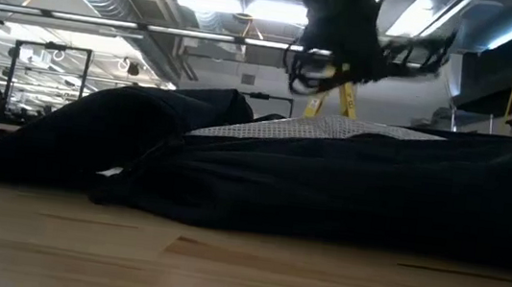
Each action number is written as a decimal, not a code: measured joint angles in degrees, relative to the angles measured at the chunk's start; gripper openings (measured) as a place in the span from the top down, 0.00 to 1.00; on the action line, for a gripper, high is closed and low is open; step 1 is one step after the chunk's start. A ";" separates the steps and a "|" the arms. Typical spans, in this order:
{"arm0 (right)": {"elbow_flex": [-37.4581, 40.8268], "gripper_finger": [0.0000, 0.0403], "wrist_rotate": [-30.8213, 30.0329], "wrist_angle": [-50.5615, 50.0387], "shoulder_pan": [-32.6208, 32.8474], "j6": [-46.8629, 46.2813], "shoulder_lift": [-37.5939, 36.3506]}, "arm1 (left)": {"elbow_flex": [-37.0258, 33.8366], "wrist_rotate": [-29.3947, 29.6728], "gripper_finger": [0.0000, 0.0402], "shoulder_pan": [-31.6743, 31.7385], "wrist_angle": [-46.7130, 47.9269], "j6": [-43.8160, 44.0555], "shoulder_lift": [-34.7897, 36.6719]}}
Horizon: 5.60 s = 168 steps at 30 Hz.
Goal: Unpack backpack
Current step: Put the black charger cable into the black backpack, then close the black backpack
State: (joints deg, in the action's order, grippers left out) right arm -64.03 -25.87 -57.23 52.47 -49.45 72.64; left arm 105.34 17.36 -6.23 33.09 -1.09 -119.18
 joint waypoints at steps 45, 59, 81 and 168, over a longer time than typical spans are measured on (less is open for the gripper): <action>-0.02 0.32 0.04 0.09 0.04 -0.49 0.02 | 15.55 17.07 0.44 -7.63 14.76 -0.38 -10.33; -0.02 0.32 -0.85 0.11 0.00 -0.22 0.02 | 17.76 28.37 0.44 -19.02 29.08 17.57 -4.79; -0.02 0.32 -1.86 0.61 0.00 0.77 1.64 | -24.59 21.03 0.44 -33.38 56.45 85.70 16.83; 7.35 1.00 -28.11 8.67 8.69 5.03 3.68 | -53.17 7.02 1.00 -11.75 6.84 80.97 46.61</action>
State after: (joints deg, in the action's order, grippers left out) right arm -56.68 -53.98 -48.56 61.16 -44.43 76.32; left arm 52.17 24.37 -17.98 39.93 79.88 -72.57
